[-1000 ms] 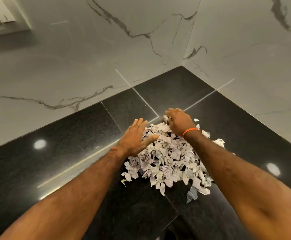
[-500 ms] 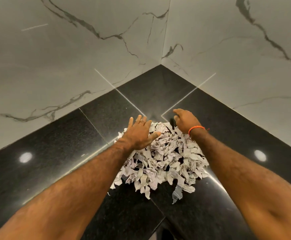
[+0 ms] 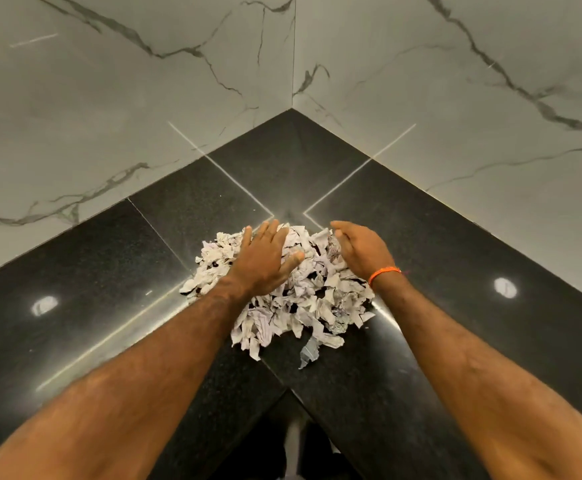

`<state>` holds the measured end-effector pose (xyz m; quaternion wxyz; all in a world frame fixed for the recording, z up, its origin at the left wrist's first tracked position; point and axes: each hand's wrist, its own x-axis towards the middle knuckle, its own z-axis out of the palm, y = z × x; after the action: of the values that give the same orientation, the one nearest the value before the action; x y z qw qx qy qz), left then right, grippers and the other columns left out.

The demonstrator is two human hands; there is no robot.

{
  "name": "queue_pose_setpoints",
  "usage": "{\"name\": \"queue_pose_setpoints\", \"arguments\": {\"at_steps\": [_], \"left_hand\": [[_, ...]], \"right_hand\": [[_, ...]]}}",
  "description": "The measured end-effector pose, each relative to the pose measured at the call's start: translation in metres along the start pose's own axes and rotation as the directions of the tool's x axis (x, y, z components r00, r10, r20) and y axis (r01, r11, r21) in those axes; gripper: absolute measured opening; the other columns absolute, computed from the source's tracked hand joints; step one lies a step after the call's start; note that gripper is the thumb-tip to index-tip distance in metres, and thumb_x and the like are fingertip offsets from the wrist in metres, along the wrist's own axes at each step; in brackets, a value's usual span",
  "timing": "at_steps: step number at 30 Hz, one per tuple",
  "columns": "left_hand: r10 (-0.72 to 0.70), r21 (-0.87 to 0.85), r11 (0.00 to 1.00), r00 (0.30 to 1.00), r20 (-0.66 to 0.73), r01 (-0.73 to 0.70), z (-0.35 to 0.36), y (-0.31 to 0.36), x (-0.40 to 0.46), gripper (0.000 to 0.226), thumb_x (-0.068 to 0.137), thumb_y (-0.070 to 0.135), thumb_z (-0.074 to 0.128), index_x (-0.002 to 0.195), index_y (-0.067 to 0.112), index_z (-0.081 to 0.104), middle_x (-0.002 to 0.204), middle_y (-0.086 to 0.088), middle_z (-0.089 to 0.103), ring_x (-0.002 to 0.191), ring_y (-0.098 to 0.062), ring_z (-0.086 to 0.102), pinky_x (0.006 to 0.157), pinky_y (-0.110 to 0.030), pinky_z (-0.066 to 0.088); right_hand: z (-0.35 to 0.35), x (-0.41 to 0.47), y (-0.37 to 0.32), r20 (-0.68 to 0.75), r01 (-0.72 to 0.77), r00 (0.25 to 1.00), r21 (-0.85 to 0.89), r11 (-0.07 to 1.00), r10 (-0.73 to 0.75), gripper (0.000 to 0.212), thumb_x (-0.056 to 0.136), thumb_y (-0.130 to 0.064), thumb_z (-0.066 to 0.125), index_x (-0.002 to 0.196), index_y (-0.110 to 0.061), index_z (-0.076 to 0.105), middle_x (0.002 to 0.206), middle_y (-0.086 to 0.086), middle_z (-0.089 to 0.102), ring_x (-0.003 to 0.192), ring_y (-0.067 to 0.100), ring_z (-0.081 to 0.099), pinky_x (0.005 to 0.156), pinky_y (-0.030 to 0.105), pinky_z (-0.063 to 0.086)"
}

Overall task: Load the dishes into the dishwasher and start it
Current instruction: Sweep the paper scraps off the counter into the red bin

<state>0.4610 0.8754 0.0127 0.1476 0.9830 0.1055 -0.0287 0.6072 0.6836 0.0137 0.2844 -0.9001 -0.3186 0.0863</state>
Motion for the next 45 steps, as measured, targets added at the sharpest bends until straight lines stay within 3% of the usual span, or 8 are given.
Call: {"name": "queue_pose_setpoints", "arguments": {"at_steps": [8, 13, 16, 19, 23, 28, 33, 45], "left_hand": [[0.038, 0.071, 0.997, 0.995, 0.090, -0.045, 0.031, 0.052, -0.036, 0.092, 0.094, 0.079, 0.015, 0.161, 0.017, 0.003, 0.168, -0.009, -0.006, 0.155, -0.023, -0.013, 0.126, -0.051, -0.003], [-0.030, 0.095, 0.995, 0.998, 0.056, 0.024, 0.032, 0.055, -0.059, 0.094, 0.094, 0.079, 0.012, 0.162, 0.015, 0.001, 0.169, -0.008, -0.006, 0.155, -0.021, -0.014, 0.126, -0.047, -0.007], [-0.035, 0.123, 0.992, 0.999, 0.034, 0.030, 0.029, 0.054, -0.075, 0.101, 0.091, 0.085, 0.015, 0.162, 0.014, -0.001, 0.169, -0.007, -0.011, 0.154, -0.021, -0.017, 0.126, -0.048, -0.007], [0.002, 0.137, 0.991, 0.998, 0.057, -0.010, 0.036, 0.066, -0.092, 0.118, 0.080, 0.095, 0.024, 0.161, 0.014, -0.007, 0.167, -0.007, -0.019, 0.153, -0.020, -0.023, 0.126, -0.048, -0.008], [0.057, 0.203, 0.976, 0.995, 0.086, -0.073, 0.055, 0.078, -0.099, 0.134, 0.068, 0.101, 0.032, 0.161, 0.014, -0.008, 0.168, -0.006, -0.018, 0.153, -0.021, -0.024, 0.126, -0.048, -0.009], [-0.123, 0.242, 0.960, 0.989, -0.076, 0.138, 0.051, 0.075, -0.090, 0.111, 0.086, 0.084, 0.033, 0.161, 0.011, -0.005, 0.168, -0.014, -0.016, 0.153, -0.028, -0.022, 0.125, -0.051, -0.011], [-0.132, 0.260, 0.953, 0.986, -0.104, 0.155, 0.038, 0.055, -0.105, 0.109, 0.088, 0.086, 0.027, 0.161, 0.010, -0.001, 0.169, -0.013, -0.011, 0.155, -0.028, -0.017, 0.126, -0.052, -0.004], [-0.344, -0.002, 0.936, 0.914, -0.213, 0.352, 0.039, 0.023, -0.164, 0.079, 0.103, 0.065, 0.017, 0.162, 0.015, 0.000, 0.170, -0.004, -0.008, 0.155, -0.018, -0.014, 0.127, -0.043, -0.006]], "right_hand": [[0.011, -0.043, 0.030, -0.004, -0.105, 0.994, 0.045, 0.993, 0.106, 0.039, 0.107, -0.037, 0.031, 0.133, -0.015, 0.050, 0.138, 0.011, 0.054, 0.140, 0.031, 0.035, 0.119, 0.050, 0.017], [0.036, -0.044, 0.002, 0.036, -0.028, 0.999, 0.281, 0.959, 0.018, 0.052, 0.107, -0.048, 0.024, 0.150, -0.022, 0.038, 0.156, 0.003, 0.041, 0.146, 0.020, 0.034, 0.122, 0.043, 0.023], [0.028, -0.049, 0.011, -0.113, -0.085, 0.987, 0.263, 0.961, 0.118, 0.050, 0.104, -0.056, 0.018, 0.128, -0.029, 0.052, 0.129, 0.001, 0.061, 0.118, 0.019, 0.056, 0.103, 0.049, 0.046], [0.028, -0.065, 0.030, -0.263, -0.145, 0.943, 0.219, 0.965, 0.202, 0.034, 0.104, -0.048, 0.020, 0.096, -0.028, 0.048, 0.100, 0.000, 0.059, 0.102, 0.023, 0.055, 0.103, 0.051, 0.041], [0.048, -0.078, 0.025, -0.195, -0.098, 0.971, 0.198, 0.975, 0.137, 0.056, 0.103, -0.052, 0.017, 0.137, -0.020, 0.049, 0.140, 0.007, 0.055, 0.136, 0.025, 0.043, 0.121, 0.050, 0.023], [0.055, -0.083, 0.004, -0.139, -0.021, 0.987, 0.373, 0.927, 0.078, 0.061, 0.104, -0.055, 0.025, 0.153, -0.019, 0.034, 0.159, 0.004, 0.035, 0.148, 0.018, 0.029, 0.122, 0.046, 0.024], [0.053, -0.111, 0.007, -0.299, -0.213, 0.906, 0.285, 0.934, 0.298, 0.062, 0.104, -0.049, 0.028, 0.151, -0.010, 0.035, 0.159, 0.013, 0.034, 0.150, 0.028, 0.024, 0.124, 0.047, 0.018], [0.068, -0.104, -0.036, -0.280, -0.005, 0.958, 0.176, 0.984, 0.055, 0.063, 0.104, -0.052, 0.028, 0.154, -0.013, 0.029, 0.165, 0.008, 0.021, 0.154, 0.024, 0.012, 0.124, 0.049, 0.013]]}}
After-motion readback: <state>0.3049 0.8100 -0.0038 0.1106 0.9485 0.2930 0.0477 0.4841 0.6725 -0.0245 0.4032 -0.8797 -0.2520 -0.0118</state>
